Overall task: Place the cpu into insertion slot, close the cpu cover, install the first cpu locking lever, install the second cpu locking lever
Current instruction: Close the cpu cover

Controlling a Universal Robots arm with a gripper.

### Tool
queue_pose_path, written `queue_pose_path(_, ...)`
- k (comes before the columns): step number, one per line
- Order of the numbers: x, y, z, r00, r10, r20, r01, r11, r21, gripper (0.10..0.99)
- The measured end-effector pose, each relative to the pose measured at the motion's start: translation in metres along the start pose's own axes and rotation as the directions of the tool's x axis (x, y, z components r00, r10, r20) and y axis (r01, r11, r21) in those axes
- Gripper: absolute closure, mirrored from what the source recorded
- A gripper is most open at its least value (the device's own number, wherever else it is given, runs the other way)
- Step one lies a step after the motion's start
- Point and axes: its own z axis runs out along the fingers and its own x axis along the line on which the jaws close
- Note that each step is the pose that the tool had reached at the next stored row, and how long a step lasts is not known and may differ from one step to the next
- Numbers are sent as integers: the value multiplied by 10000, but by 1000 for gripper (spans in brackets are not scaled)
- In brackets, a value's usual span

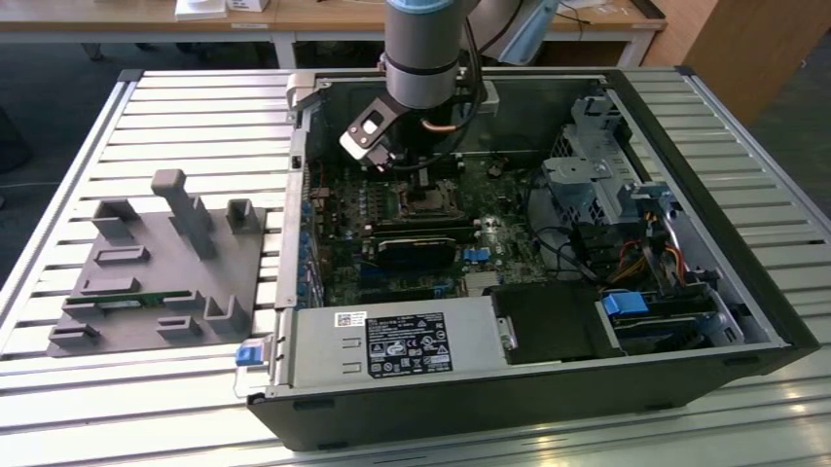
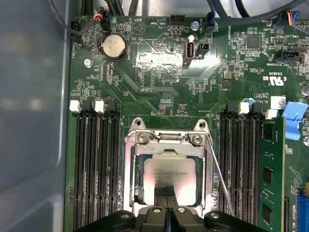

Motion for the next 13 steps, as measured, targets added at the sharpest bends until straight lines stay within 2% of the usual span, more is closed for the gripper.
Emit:
queue_pose_path(3,2,3,-16,10000,0,-12,0,10000,-7,980)
queue_pose_path(6,3,4,-80,10000,0,-6,0,10000,-2,980)
queue_pose_path(10,3,16,-86,10000,-1,-4,1,10000,1,980)
queue_pose_path(13,3,55,-85,10000,0,-4,0,10000,6,980)
